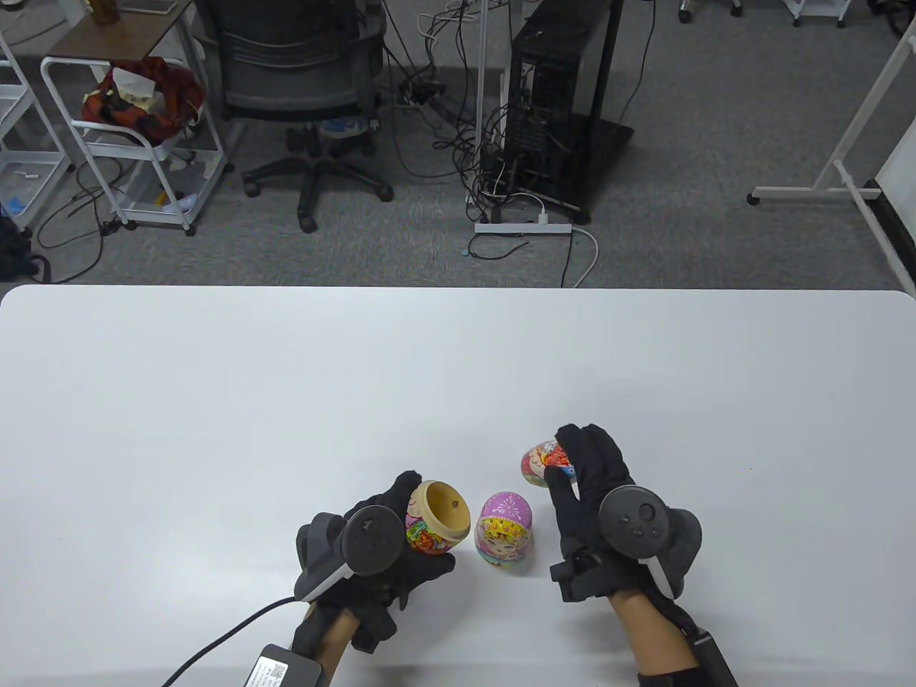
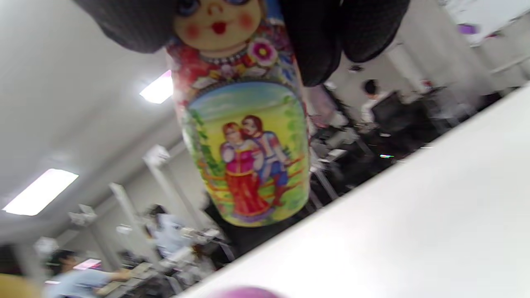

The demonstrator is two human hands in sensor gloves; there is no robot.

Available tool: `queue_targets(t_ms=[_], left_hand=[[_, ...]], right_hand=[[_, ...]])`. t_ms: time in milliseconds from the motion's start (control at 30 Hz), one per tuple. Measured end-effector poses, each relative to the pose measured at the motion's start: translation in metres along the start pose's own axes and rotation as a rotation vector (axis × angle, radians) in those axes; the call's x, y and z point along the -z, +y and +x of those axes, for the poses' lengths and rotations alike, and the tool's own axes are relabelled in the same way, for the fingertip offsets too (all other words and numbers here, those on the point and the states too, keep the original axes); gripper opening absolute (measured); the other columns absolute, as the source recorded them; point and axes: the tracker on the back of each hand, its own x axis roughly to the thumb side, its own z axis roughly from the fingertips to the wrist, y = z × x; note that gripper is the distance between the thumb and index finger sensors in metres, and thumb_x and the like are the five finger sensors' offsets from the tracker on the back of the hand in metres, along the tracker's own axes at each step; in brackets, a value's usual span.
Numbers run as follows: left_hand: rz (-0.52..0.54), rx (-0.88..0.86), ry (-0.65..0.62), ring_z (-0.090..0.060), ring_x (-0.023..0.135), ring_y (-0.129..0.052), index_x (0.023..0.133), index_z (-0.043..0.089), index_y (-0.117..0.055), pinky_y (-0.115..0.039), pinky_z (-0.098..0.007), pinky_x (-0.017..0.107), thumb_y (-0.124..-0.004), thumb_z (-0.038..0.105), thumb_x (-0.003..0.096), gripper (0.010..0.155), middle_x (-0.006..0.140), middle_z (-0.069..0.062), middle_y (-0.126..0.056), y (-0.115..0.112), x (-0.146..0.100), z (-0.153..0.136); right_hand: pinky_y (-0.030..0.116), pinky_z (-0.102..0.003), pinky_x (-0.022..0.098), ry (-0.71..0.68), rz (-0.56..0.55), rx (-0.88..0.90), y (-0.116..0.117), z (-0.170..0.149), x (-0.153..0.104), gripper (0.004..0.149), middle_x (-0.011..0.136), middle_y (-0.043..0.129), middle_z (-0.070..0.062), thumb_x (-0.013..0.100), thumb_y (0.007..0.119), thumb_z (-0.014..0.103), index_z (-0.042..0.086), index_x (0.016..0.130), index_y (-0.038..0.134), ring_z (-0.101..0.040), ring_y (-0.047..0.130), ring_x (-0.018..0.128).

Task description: Nest individual Russian dolls into a nested set

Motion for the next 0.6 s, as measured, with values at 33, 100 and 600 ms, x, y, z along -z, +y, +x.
queue_targets(t_ms=[33,100,600], left_hand=[[0.007,0.007,-0.004,-0.027,0.093,-0.084,0.108,0.017,-0.029,-0.068,-0.058,0.070,-0.087,0.078,0.0292,0.116,0.107,-0.004,-0.069,0.000,0.000,0.001],[0.020,0.016,-0.013,-0.027,0.093,-0.084,0.108,0.016,-0.029,-0.069,-0.057,0.070,-0.088,0.077,0.0290,0.116,0.106,-0.005,-0.069,0.000,-0.001,0.004],[0.074,0.033,-0.100,-0.025,0.090,-0.085,0.108,0.018,-0.028,-0.070,-0.055,0.070,-0.091,0.074,0.0288,0.115,0.107,-0.005,-0.067,0.005,-0.007,0.023]], right_hand=[[0.068,-0.051,0.067,-0.038,0.013,0.053,0.000,0.007,-0.002,0.058,0.107,0.050,-0.007,0.048,0.070,0.050,0.043,0.098,0.039,-0.032,0.077,0.089],[0.069,-0.051,0.065,-0.085,0.053,0.166,0.005,0.019,-0.005,0.059,0.106,0.053,-0.009,0.048,0.070,0.050,0.040,0.098,0.041,-0.032,0.080,0.085],[0.076,-0.049,0.059,-0.081,0.254,0.279,0.039,0.032,-0.016,0.057,0.095,0.067,-0.012,0.046,0.072,0.057,0.035,0.096,0.057,-0.028,0.090,0.072]])
